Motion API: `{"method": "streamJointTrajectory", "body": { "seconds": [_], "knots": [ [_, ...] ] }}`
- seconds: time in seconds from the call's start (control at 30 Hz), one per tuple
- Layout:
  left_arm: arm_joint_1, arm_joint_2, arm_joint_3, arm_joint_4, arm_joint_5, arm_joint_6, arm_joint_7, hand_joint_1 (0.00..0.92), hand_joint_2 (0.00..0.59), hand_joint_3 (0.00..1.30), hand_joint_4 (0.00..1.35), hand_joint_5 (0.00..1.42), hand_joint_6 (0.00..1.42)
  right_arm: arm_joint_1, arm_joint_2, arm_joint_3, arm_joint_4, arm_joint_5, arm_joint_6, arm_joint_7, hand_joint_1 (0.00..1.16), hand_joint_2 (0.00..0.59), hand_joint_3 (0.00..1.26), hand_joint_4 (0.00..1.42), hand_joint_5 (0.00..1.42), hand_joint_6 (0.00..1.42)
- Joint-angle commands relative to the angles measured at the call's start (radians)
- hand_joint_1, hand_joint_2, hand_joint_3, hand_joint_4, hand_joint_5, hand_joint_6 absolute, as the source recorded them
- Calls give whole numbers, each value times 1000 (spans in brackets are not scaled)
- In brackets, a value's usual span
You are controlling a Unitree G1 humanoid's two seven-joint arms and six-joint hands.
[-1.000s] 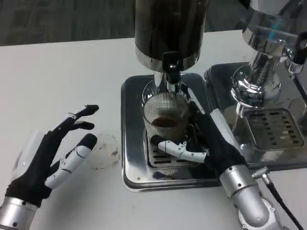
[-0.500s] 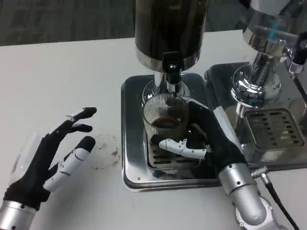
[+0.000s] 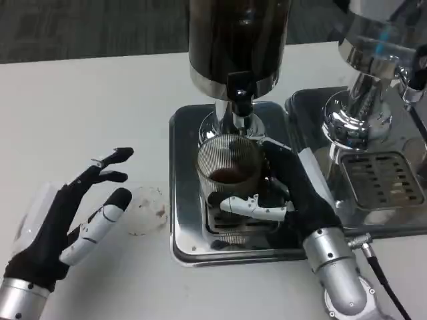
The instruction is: Grasp the cup under the faucet to collect the drink, then remove the cup.
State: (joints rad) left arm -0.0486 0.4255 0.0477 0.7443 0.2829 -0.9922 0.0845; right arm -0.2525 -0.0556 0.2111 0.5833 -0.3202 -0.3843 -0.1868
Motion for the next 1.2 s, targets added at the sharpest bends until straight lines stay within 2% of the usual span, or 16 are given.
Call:
{"method": "streamJointTrajectory", "body": {
  "seconds": [0.03,0.33,0.57,1.2],
  "knots": [
    [9,-5,3,-8,-9,9,11,0,205,265,214,349,258,22,-7,-12,7,-5,-5,-23,1000,163,566,594,522,502],
    [4,-7,1,-4,-7,8,9,0,205,267,214,349,258,30,-7,-25,-29,-19,-28,-82,1018,132,601,642,585,555],
    [-2,-11,-2,2,-8,7,7,0,205,267,214,349,258,36,-11,-32,-49,-29,-28,-102,1007,126,618,662,609,581],
    [-30,-14,-14,29,-9,1,-3,0,205,267,214,349,258,97,-14,-64,-170,-46,18,-128,1011,110,663,735,637,634]
  ]
}}
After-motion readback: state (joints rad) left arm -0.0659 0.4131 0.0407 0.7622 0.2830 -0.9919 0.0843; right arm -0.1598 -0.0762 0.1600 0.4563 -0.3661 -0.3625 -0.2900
